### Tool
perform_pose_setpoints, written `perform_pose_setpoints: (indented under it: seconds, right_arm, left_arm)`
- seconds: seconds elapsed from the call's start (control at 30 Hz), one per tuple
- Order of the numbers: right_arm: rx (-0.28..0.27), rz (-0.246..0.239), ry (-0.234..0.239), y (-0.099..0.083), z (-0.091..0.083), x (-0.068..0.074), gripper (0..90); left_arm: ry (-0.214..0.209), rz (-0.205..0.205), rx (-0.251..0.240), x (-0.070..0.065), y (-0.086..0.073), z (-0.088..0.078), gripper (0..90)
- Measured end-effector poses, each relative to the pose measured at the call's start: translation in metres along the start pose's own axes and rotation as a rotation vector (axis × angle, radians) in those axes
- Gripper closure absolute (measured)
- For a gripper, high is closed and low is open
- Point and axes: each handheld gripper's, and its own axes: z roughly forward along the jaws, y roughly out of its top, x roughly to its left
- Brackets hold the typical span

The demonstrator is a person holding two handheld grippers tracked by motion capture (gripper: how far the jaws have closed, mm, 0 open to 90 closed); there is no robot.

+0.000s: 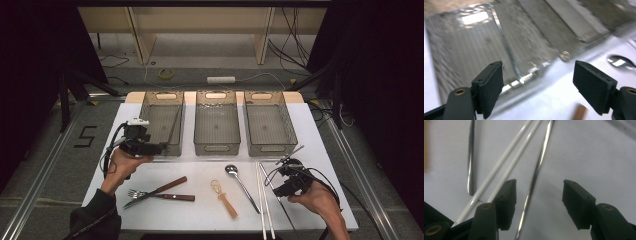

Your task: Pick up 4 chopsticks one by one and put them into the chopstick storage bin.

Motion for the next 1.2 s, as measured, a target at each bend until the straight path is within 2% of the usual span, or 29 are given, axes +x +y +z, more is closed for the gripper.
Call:
perform_pose_setpoints:
  seconds: [0.07, 0.2, 0.37, 0.53, 0.77, 0.93, 1.2]
  right_arm:
    - [0.015, 0.003, 0.004, -0.001, 0.003, -0.001, 48.7]
    - [0.024, 0.001, 0.006, -0.002, 0.007, -0.002, 53.2]
    - [0.032, -0.005, 0.015, -0.002, 0.013, 0.001, 57.4]
    - [0.051, -0.004, 0.018, 0.0, 0.019, 0.004, 62.3]
    - [0.061, -0.012, 0.001, 0.003, 0.023, 0.005, 69.1]
    - [0.071, -0.009, 0.003, 0.004, 0.025, 0.006, 72.0]
    - [0.081, -0.015, -0.024, 0.005, 0.027, 0.007, 76.9]
  left_arm:
    - [-0.011, 0.023, -0.01, -0.008, -0.009, -0.003, 22.3]
    - [-0.05, 0.036, -0.024, -0.02, -0.024, -0.005, 20.0]
    - [-0.054, 0.067, -0.055, -0.031, -0.039, -0.011, 18.8]
    - [-0.089, 0.081, -0.063, -0.039, -0.053, -0.012, 18.4]
    - [-0.099, 0.083, -0.061, -0.044, -0.063, -0.012, 18.2]
    - [-0.101, 0.089, -0.06, -0.046, -0.064, -0.013, 18.1]
    - [-0.106, 0.099, -0.055, -0.048, -0.066, -0.014, 18.2]
